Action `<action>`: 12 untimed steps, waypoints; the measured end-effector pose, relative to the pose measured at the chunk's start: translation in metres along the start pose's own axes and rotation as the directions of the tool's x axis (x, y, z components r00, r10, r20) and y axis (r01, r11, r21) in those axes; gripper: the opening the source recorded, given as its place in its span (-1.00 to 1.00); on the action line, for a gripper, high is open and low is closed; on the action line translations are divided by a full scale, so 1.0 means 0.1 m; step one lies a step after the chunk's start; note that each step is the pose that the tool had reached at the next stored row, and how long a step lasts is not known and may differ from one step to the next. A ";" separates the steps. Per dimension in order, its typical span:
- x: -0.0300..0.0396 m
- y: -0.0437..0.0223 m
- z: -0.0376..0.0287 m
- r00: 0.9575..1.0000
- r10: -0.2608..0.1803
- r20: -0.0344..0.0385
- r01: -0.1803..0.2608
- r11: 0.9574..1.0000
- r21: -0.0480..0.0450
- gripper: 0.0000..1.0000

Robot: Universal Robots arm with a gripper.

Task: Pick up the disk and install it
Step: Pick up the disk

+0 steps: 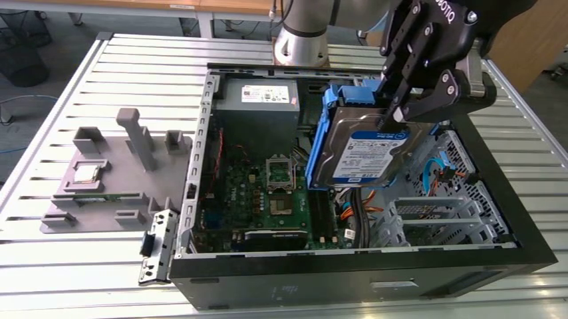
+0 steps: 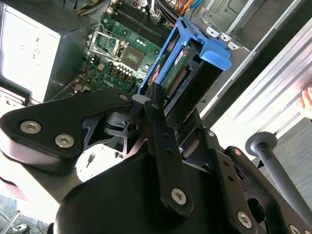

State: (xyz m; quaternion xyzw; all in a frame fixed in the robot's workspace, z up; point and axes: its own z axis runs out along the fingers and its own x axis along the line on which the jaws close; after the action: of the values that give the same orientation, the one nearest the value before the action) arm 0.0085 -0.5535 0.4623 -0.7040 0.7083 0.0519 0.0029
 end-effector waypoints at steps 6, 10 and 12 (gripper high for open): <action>0.000 -0.005 0.000 1.000 0.000 0.000 0.000 1.000 0.000 -0.31; 0.000 -0.034 -0.002 1.000 0.000 0.000 0.000 1.000 0.000 -0.31; 0.000 -0.068 -0.004 1.000 0.000 0.000 0.000 1.000 0.000 -0.31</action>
State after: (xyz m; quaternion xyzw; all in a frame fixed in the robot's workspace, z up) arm 0.0153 -0.5535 0.4623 -0.7039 0.7083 0.0519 0.0029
